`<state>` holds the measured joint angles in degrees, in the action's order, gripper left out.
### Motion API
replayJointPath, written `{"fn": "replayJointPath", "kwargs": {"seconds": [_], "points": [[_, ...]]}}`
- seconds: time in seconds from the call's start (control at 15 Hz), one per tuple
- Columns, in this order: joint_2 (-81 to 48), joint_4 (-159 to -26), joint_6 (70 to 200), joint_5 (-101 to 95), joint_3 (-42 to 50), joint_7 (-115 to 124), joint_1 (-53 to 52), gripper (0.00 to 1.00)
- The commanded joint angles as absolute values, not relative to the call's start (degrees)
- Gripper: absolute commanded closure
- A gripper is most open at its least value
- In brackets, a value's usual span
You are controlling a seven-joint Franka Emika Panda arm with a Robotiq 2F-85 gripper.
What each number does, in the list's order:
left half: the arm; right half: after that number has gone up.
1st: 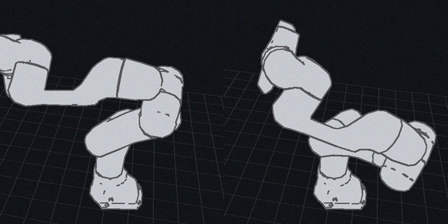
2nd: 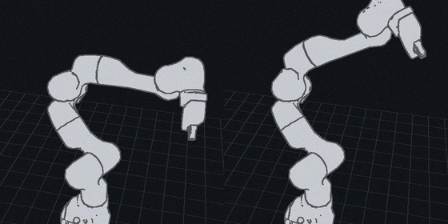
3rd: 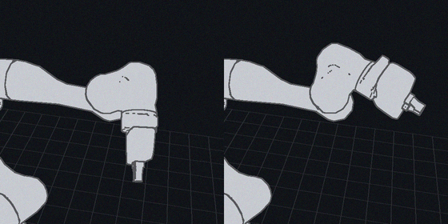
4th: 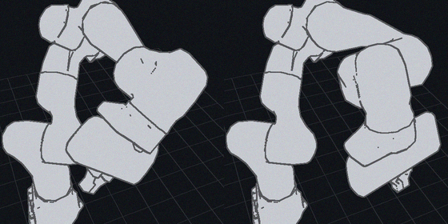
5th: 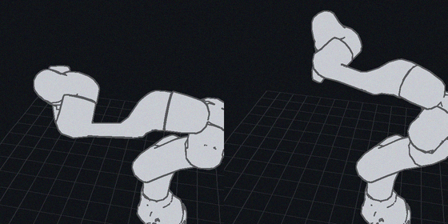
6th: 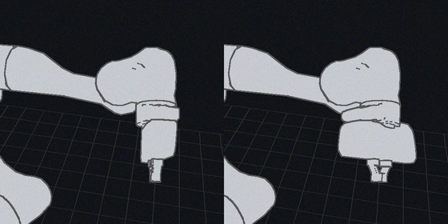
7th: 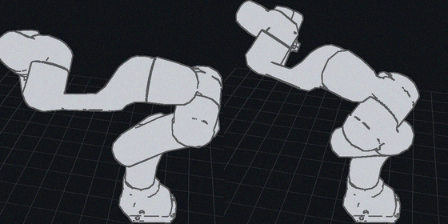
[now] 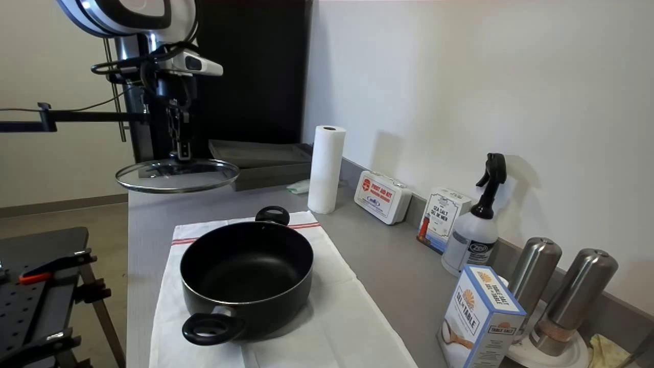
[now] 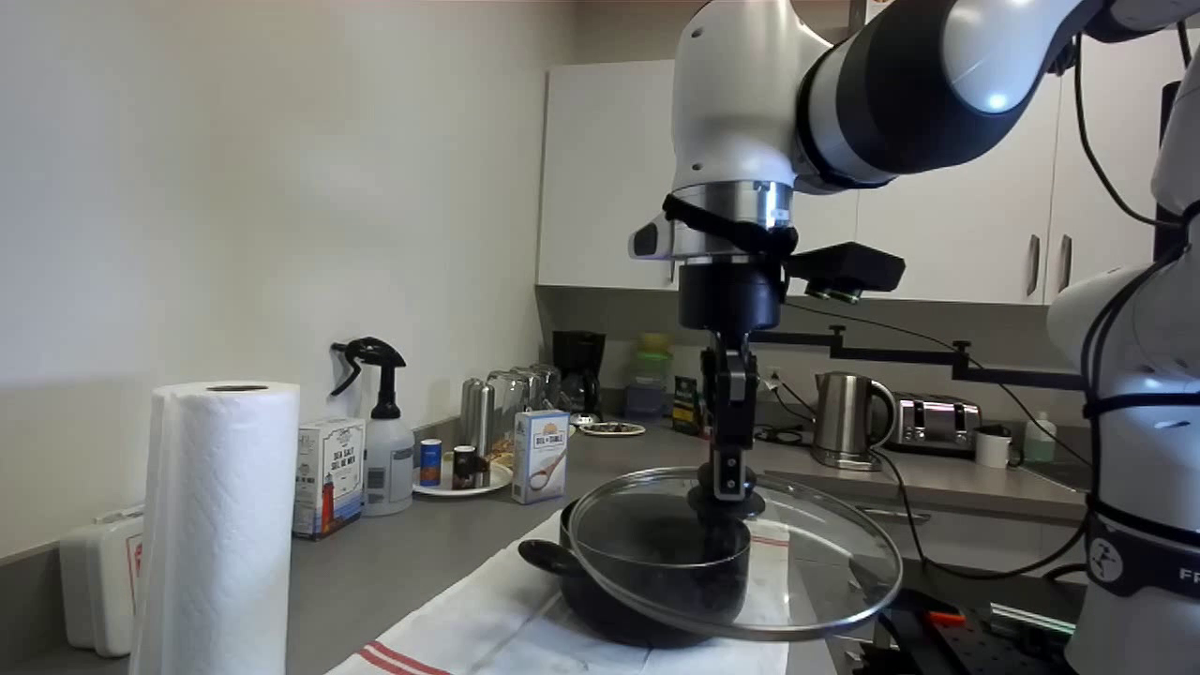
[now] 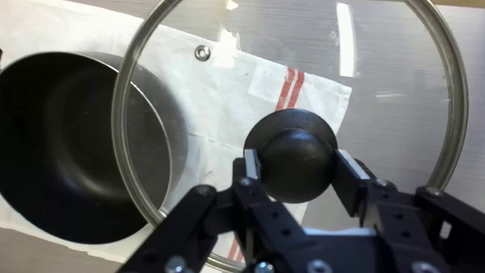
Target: Remove the lid from the pot
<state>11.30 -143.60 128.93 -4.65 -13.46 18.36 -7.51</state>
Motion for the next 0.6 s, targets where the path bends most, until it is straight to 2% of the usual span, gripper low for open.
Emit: {"fn": "replayJointPath", "kwargs": {"seconds": [0.0,0.53], "points": [[6.2,-139.7,129.5,-5.2,-15.6,19.3,-10.1,0.75],[-6.2,-135.0,137.0,-8.1,-15.5,18.6,-13.4,0.75]]}}
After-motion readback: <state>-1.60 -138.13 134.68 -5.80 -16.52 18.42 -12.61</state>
